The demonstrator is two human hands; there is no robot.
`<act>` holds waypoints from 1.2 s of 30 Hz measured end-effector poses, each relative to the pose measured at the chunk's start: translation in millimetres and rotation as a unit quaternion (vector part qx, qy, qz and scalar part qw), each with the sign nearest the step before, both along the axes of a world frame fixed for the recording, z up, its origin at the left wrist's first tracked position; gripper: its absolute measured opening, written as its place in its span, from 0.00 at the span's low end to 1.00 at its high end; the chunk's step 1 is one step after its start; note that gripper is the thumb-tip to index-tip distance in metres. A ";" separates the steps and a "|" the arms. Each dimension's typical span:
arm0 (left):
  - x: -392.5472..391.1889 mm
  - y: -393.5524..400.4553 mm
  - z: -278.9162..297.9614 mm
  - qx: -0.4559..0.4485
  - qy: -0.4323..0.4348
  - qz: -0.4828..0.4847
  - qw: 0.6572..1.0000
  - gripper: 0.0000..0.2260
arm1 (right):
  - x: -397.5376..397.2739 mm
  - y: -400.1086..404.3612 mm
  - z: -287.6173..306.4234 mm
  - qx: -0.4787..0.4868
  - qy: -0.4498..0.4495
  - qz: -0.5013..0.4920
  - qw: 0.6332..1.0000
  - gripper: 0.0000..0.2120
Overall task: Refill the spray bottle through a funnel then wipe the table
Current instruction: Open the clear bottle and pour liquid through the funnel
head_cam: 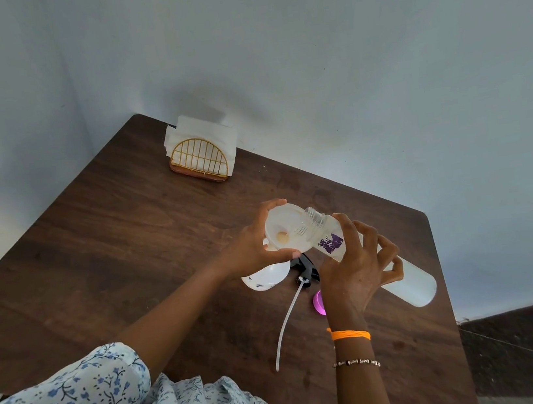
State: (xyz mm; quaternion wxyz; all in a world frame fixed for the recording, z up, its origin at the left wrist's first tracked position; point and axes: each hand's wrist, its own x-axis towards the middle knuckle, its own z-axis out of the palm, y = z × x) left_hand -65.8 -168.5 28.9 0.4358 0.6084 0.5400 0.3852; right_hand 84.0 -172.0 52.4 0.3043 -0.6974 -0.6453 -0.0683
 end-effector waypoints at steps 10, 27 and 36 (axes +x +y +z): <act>0.2 0.7 -0.7 -0.001 -0.002 0.000 1.000 0.38 | -0.6 -0.1 0.0 0.001 -0.008 0.001 1.000 0.33; 0.1 0.3 -0.3 -0.003 -0.005 -0.005 1.000 0.38 | 0.2 0.2 -1.3 0.006 -0.011 0.005 1.000 0.32; 0.0 1.4 -2.2 -0.004 -0.010 -0.006 1.000 0.38 | 0.6 0.7 -1.5 0.006 -0.008 0.004 1.000 0.32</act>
